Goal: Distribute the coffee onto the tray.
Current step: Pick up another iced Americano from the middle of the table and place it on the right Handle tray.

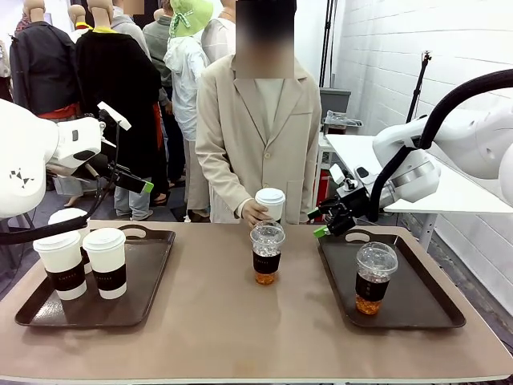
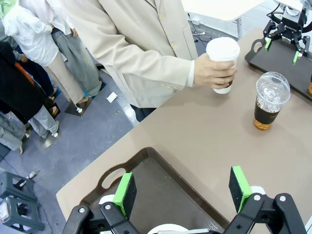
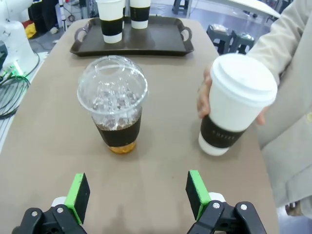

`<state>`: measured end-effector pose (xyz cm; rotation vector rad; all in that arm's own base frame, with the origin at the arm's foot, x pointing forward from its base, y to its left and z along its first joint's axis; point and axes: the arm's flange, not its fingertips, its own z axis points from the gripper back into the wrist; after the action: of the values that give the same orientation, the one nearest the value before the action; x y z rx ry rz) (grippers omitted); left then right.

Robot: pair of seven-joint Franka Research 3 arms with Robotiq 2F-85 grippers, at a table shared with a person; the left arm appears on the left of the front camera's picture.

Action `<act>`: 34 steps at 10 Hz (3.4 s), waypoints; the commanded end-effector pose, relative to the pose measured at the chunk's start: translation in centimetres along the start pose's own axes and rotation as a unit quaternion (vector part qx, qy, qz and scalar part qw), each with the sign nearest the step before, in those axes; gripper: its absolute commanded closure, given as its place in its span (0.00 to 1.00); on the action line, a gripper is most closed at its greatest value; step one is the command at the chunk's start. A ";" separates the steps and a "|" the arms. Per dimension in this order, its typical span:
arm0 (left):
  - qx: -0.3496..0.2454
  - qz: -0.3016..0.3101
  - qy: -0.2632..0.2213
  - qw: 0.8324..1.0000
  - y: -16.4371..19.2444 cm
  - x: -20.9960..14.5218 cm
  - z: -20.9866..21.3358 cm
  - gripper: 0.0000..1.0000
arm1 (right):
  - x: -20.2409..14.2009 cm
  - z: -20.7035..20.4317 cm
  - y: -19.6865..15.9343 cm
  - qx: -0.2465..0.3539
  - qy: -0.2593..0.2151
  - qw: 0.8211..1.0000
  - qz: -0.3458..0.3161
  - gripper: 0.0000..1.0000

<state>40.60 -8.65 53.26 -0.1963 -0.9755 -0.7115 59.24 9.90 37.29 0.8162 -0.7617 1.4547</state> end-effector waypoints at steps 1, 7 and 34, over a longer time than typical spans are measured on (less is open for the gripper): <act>0.001 0.000 0.005 1.000 0.0 0.0 0.1 0.00 | -1.0 0.7 0.8 0.001 0.006 1.000 0.007 0.00; 0.001 0.000 0.005 1.000 0.0 0.0 0.1 0.00 | -1.6 1.3 0.2 -0.007 0.005 1.000 -0.011 0.00; 0.001 0.000 0.005 1.000 0.0 0.0 0.1 0.00 | -0.3 -7.8 -0.2 0.046 -0.061 0.996 0.039 0.00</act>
<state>40.60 -8.65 53.26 -0.1962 -0.9755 -0.7115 59.03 15.80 33.56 0.9424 -0.8109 1.5211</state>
